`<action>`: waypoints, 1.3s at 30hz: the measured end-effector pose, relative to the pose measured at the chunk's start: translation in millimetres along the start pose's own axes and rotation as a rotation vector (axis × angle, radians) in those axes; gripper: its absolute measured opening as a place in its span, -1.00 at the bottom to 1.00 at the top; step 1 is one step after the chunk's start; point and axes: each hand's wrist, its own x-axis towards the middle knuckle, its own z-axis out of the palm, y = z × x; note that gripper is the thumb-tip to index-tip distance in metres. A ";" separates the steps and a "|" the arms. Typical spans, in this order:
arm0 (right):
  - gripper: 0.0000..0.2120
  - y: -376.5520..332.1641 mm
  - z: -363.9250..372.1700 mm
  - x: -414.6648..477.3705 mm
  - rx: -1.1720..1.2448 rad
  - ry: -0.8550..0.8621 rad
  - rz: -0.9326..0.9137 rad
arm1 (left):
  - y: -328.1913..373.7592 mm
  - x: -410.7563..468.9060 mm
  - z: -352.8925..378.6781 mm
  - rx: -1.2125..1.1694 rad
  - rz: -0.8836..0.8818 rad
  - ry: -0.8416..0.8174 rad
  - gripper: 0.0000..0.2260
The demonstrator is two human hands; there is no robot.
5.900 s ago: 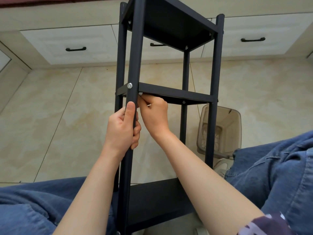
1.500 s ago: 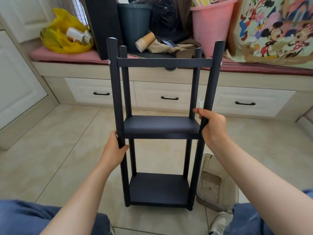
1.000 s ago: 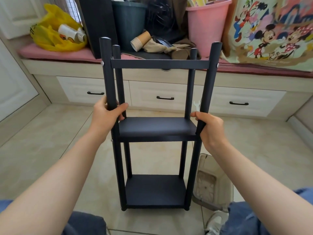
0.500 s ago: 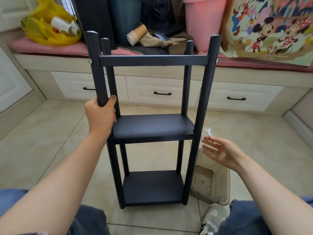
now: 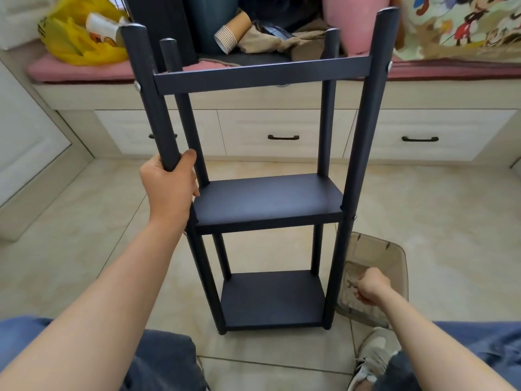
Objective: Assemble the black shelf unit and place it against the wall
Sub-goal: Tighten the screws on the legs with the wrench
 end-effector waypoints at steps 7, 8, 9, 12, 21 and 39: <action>-0.86 0.2 -7.3 -1.7 0.102 0.036 -0.031 | -2.0 0.0 0.1 0.003 -0.001 -0.005 -0.73; -0.90 -0.5 -8.1 -2.8 0.120 0.070 -0.079 | -2.8 -0.1 -0.2 0.001 -0.002 -0.007 -0.72; -0.84 -3.5 -9.6 -4.7 0.150 0.113 -0.137 | -3.3 0.1 -0.5 -0.002 0.001 -0.011 -0.72; -0.76 -29.7 -21.3 -17.9 0.422 0.214 -0.304 | -5.4 1.3 -1.6 0.000 0.014 -0.019 -0.73; -0.67 -137.4 -102.0 -124.5 0.908 0.230 -0.788 | -6.6 0.7 -2.6 0.048 0.038 -0.003 -0.73; -0.84 -195.2 -146.7 -141.6 0.675 0.123 -0.949 | 43.2 33.0 5.6 0.060 0.156 -0.136 -0.91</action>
